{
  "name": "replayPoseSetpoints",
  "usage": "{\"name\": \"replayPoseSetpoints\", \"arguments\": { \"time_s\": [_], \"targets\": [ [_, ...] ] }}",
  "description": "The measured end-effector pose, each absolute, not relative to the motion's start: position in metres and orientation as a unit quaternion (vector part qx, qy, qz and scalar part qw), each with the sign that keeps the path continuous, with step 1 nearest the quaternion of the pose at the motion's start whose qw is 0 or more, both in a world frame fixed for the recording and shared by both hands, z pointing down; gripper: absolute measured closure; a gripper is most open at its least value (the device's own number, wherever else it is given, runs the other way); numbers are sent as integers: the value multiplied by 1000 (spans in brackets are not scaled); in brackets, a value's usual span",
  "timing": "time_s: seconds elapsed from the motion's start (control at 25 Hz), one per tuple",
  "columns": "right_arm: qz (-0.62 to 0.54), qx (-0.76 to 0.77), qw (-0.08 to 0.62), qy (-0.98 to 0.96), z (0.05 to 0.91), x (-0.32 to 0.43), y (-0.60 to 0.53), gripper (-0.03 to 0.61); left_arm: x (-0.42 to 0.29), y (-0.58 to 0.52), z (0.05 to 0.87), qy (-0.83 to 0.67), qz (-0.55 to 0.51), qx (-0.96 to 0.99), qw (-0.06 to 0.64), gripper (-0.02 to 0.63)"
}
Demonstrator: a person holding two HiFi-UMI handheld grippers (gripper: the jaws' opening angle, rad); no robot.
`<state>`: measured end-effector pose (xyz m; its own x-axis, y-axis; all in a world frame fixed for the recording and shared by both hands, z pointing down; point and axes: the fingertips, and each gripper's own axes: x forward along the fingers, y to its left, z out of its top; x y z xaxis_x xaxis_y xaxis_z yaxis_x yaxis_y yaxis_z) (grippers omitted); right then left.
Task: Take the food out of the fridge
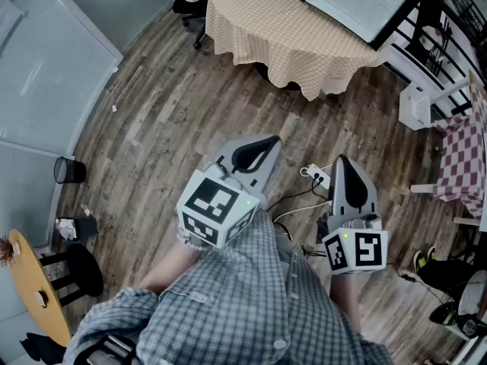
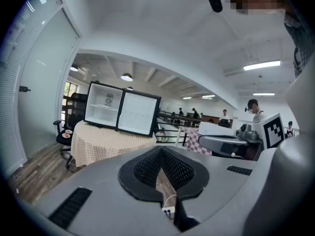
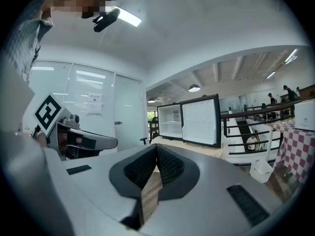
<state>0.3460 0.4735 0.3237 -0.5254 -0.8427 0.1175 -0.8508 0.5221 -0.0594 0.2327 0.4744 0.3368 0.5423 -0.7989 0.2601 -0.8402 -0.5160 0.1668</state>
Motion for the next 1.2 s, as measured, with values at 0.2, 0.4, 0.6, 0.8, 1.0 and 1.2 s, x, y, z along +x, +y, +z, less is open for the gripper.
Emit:
{"name": "replayPoseSetpoints", "arguments": {
  "time_s": [0.2, 0.4, 0.6, 0.8, 1.0, 1.2],
  "targets": [
    [48, 485, 46, -872, 325, 342, 472, 569, 230, 470, 337, -472, 74, 867, 141, 607],
    [53, 488, 50, -870, 329, 342, 468, 569, 230, 466, 340, -470, 76, 867, 144, 607],
    [67, 494, 45, -866, 332, 346, 451, 569, 230, 451, 341, -468, 81, 868, 147, 607],
    [72, 497, 44, -863, 331, 341, 425, 569, 221, 427, 337, -469, 85, 867, 145, 607],
    [58, 495, 47, -866, 326, 325, 391, 569, 203, 393, 331, -473, 86, 865, 142, 607],
    [52, 500, 45, -864, 318, 306, 357, 569, 180, 359, 323, -473, 83, 867, 135, 607]
  ]
}}
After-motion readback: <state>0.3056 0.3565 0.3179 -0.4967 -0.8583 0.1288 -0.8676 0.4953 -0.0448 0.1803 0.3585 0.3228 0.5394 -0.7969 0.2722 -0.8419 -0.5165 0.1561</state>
